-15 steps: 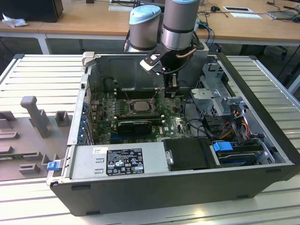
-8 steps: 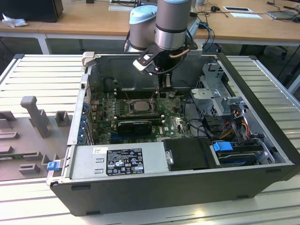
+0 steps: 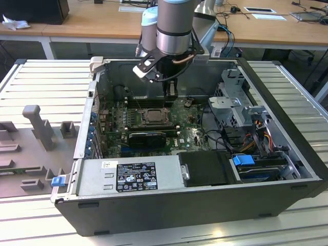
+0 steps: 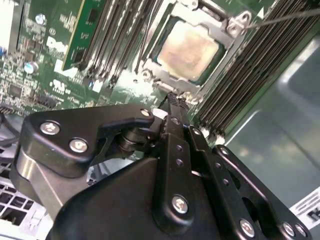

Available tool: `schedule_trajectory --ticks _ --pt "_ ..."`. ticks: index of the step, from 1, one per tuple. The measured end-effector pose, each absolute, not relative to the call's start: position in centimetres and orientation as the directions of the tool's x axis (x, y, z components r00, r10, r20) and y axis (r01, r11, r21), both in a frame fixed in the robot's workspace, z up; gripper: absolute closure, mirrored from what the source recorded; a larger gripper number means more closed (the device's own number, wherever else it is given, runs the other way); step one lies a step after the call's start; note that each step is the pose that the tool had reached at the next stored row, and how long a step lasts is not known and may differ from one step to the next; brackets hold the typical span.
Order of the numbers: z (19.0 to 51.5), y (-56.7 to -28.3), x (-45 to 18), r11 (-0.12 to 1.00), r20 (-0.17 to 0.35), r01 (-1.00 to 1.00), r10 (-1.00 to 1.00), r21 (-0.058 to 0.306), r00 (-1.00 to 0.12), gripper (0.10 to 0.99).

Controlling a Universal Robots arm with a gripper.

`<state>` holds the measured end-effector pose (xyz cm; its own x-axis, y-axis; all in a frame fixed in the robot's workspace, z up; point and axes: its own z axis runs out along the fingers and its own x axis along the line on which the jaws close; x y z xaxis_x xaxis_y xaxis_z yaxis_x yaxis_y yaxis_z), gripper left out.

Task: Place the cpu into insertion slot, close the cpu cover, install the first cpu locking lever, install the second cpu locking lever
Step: 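Close the cpu cover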

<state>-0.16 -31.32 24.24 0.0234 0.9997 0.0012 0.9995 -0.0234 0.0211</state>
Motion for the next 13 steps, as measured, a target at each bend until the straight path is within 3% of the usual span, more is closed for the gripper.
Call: schedule_trajectory --ticks 13 --pt "23.2 -31.4 -3.0 0.008 0.001 1.000 1.000 0.021 -0.008 0.980"
